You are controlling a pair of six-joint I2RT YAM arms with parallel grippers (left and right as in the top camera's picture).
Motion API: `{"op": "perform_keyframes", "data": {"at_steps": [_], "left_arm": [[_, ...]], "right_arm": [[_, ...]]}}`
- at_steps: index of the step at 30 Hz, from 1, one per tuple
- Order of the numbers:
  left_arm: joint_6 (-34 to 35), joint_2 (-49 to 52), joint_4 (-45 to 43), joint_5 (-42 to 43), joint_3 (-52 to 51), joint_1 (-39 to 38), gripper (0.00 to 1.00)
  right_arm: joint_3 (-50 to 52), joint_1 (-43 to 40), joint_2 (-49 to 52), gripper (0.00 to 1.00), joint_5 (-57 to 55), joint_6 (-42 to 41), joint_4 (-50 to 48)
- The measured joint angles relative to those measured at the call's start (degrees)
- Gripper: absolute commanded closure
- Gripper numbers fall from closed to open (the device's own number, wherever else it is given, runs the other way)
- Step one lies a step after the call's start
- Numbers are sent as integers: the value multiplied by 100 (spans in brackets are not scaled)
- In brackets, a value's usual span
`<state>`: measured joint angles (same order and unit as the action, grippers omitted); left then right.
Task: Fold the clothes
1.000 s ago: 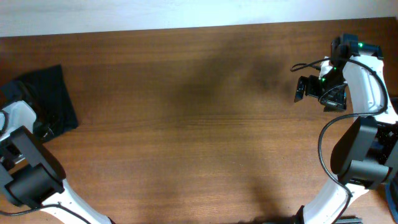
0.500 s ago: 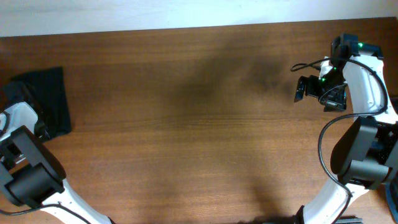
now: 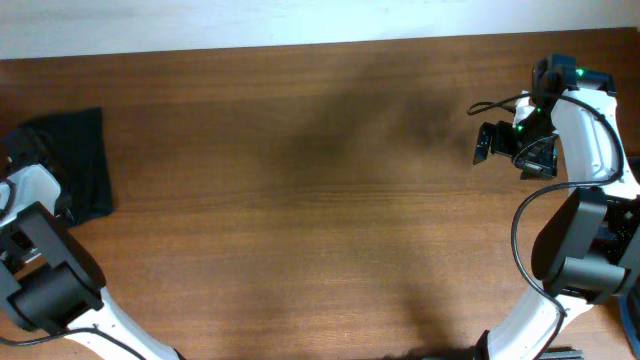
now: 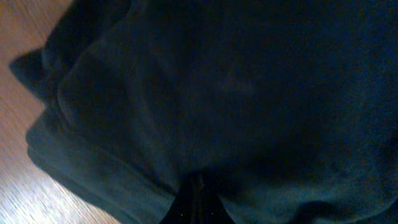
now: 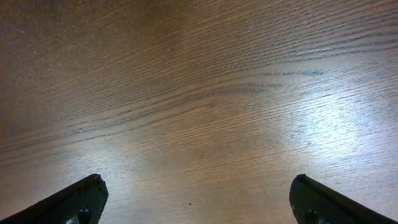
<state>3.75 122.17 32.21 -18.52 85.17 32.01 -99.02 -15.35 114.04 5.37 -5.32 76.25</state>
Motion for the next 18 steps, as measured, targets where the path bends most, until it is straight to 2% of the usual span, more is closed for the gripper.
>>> {"op": "perform_keyframes", "data": {"at_steps": [5, 18], "left_arm": [[-264, 2, -55, 4, 0, 0, 100], [-380, 9, -90, 227, 0, 52, 100]], "right_arm": [[0, 0, 0, 2, 0, 0, 0], [0, 0, 0, 2, 0, 0, 0]]}}
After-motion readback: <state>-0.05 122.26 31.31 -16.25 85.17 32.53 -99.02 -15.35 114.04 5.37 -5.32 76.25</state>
